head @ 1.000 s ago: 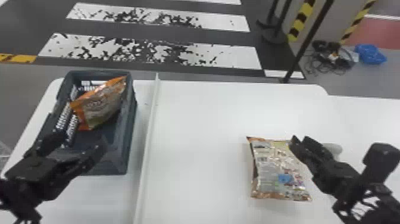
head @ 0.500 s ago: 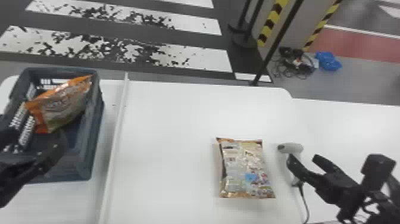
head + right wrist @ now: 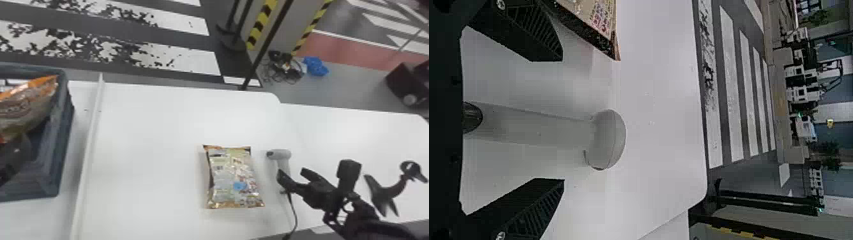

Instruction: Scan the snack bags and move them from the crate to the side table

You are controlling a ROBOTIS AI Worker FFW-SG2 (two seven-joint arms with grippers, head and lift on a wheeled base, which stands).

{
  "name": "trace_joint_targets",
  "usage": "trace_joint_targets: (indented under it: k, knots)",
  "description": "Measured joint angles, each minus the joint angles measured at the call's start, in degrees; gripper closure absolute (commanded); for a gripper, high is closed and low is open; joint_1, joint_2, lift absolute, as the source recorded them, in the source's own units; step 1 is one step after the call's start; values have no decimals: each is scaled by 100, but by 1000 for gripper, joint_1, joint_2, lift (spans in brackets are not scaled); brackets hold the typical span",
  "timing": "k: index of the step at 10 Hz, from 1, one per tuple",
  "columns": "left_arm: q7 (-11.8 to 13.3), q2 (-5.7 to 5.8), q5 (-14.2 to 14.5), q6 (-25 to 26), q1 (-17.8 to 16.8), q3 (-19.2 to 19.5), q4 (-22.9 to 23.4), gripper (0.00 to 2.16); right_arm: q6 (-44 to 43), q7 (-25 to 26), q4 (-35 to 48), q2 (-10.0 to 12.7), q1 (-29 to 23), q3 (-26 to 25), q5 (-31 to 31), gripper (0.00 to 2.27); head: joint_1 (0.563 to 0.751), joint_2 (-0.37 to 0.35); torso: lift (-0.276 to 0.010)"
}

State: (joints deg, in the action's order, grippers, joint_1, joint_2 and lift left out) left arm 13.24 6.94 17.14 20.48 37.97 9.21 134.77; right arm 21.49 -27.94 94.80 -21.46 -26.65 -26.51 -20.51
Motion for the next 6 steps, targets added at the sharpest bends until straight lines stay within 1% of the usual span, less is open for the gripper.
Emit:
trace_joint_targets:
  k: [3, 4, 5, 6]
  knots:
    - [-140, 0, -184, -39, 20, -173, 56, 70, -279, -10, -799, -213, 563, 454, 187, 76, 695, -350, -87]
    - [-174, 0, -243, -46, 24, -243, 76, 70, -408, -10, -985, -263, 670, 550, 215, 218, 695, -350, -87]
    - [-186, 0, -285, -47, 23, -299, 83, 70, -476, -30, -1107, -291, 726, 586, 236, 1325, 695, -350, -87]
    - [-224, 0, -313, -36, 10, -342, 88, 70, -467, -67, -1180, -318, 754, 593, 243, 2169, 695, -350, -87]
